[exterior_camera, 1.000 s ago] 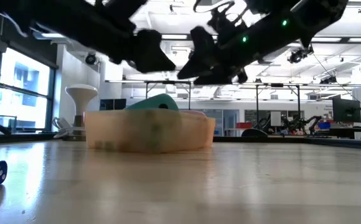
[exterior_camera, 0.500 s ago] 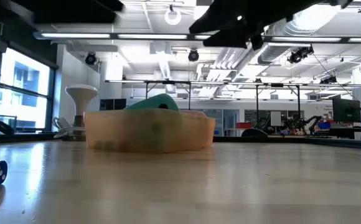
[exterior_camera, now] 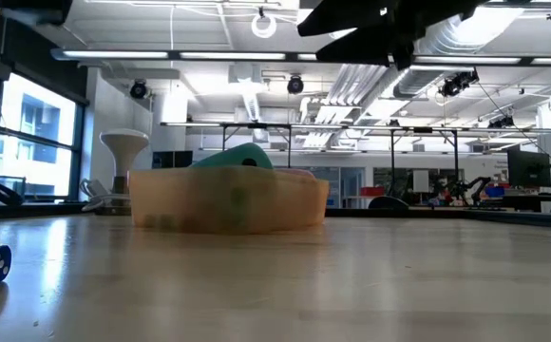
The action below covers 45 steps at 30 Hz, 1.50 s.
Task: Pick & Place Dice
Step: Put the small dark blue die into the orange bin
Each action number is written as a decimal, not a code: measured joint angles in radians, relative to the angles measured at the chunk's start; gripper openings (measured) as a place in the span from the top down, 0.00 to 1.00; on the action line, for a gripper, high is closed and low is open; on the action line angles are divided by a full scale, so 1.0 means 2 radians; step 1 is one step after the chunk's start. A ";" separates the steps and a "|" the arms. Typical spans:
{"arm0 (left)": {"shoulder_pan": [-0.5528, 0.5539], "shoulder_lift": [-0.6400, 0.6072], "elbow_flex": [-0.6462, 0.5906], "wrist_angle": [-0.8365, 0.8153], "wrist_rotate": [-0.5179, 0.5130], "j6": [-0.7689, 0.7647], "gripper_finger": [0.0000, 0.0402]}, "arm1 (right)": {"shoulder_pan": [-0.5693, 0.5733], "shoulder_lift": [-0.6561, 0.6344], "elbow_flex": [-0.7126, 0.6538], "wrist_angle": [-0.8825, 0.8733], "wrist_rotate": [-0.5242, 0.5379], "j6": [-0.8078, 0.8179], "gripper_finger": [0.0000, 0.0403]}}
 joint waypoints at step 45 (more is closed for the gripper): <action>-0.008 0.274 -0.069 0.419 -0.063 -0.021 0.12 | 0.160 0.116 0.000 0.227 -0.077 0.057 0.32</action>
